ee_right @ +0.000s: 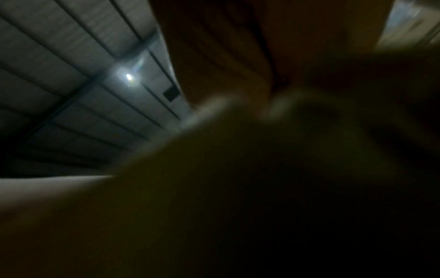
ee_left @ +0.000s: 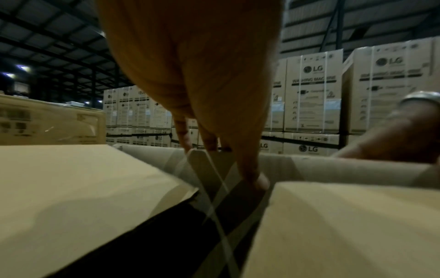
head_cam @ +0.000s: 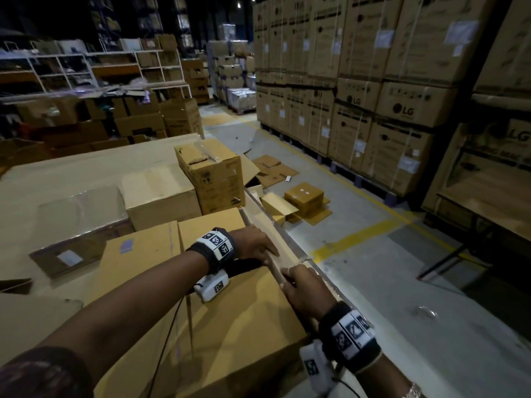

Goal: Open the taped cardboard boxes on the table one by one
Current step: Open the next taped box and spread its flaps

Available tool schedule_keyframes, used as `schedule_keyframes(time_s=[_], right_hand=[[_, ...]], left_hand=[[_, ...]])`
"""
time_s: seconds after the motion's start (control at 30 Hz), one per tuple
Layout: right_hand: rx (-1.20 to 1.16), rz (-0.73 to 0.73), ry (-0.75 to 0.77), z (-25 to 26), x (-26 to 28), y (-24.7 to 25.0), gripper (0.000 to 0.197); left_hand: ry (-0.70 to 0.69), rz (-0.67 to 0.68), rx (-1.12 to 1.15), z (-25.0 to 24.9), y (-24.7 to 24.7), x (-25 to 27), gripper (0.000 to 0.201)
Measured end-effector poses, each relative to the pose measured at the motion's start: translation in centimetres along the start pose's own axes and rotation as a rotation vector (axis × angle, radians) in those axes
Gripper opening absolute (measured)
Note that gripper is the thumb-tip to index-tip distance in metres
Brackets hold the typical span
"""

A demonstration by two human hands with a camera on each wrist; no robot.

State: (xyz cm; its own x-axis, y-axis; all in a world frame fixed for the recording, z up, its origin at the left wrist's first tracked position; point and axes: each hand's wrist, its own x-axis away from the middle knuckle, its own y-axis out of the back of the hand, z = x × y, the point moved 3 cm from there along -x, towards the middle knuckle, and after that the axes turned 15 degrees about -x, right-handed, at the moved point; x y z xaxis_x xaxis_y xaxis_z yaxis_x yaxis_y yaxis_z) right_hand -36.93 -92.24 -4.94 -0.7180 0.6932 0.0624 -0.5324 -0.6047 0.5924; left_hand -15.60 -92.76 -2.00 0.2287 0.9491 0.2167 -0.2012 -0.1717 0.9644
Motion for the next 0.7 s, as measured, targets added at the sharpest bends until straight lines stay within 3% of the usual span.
schedule_keyframes(time_s=[0.07,0.17,0.3,0.4,0.53,0.7], right_hand=[[-0.020,0.013,0.004,-0.2,-0.8,-0.3,0.018],[-0.024,0.001,0.027,-0.5,-0.7,-0.8,0.007],[-0.074,0.086,0.029,-0.5,-0.4,-0.6,0.036],[-0.117,0.090,0.099,1.3,0.4,1.0,0.030],[-0.191,0.052,0.206,3.2,1.7,2.0,0.036],[-0.181,0.198,0.463,9.8,4.7,0.9,0.036]], left_hand=[[0.017,-0.033,-0.005,0.4,-0.5,0.2,0.037],[0.029,-0.059,-0.039,0.3,-0.7,0.6,0.035],[0.073,0.009,-0.047,0.3,-0.4,1.3,0.040],[0.129,0.059,-0.047,-0.4,1.7,3.1,0.049],[0.183,0.095,-0.103,-2.0,4.9,7.7,0.051],[0.297,0.223,-0.066,-5.1,6.2,17.1,0.054]])
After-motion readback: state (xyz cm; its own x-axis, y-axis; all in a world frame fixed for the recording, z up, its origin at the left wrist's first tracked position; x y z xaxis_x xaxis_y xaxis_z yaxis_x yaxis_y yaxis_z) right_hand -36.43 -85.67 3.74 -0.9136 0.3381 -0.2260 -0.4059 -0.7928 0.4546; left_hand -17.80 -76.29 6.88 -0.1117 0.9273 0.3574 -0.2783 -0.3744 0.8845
